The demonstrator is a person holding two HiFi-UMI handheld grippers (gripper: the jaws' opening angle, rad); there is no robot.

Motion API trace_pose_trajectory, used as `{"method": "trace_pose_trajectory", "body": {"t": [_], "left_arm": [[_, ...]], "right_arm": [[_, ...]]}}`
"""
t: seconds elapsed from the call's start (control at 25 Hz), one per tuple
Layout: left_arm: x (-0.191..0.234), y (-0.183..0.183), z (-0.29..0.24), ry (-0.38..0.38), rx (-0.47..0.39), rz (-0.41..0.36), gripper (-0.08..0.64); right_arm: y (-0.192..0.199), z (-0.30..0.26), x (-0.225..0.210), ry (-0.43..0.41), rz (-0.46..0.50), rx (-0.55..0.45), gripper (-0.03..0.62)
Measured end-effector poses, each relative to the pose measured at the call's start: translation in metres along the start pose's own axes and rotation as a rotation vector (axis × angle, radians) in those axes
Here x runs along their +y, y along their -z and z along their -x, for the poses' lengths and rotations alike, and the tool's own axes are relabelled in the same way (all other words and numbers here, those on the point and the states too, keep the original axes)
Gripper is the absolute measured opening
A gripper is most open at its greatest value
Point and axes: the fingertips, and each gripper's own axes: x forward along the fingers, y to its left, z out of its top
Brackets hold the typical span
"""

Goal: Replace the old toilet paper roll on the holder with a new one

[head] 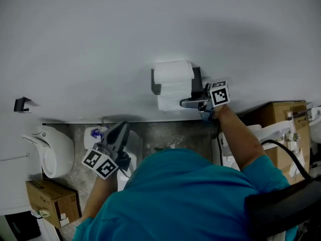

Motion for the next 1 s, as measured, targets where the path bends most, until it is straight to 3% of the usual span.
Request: {"method": "trace_pose_trajectory", "body": {"t": [0.08,0.16,0.24,0.84,1.0], "left_arm": [[0.001,0.000,0.000,0.001,0.000,-0.001,0.009],[0.001,-0.001,0.000,0.000,-0.001,-0.002,0.009],[0.001,-0.001,0.000,0.001,-0.001,-0.003,0.009],[-0.002,-0.001,-0.003,0.019,-0.009,0.004,0.009],[-0.003,-0.002,-0.003,0.021,-0.010,0.002,0.009]], "right_arm": [[0.003,-0.002,0.001,-0.014,-0.002,0.007,0.547],[0.004,-0.002,0.001,-0.014,0.009,0.009,0.471],[0.004,-0.001,0.001,-0.008,0.027,0.006,0.455],[0.002,0.025,0.007,0.081,0.100,0.065,0.439],[0.003,0.033,0.009,0.093,0.081,0.083,0.440]]}}
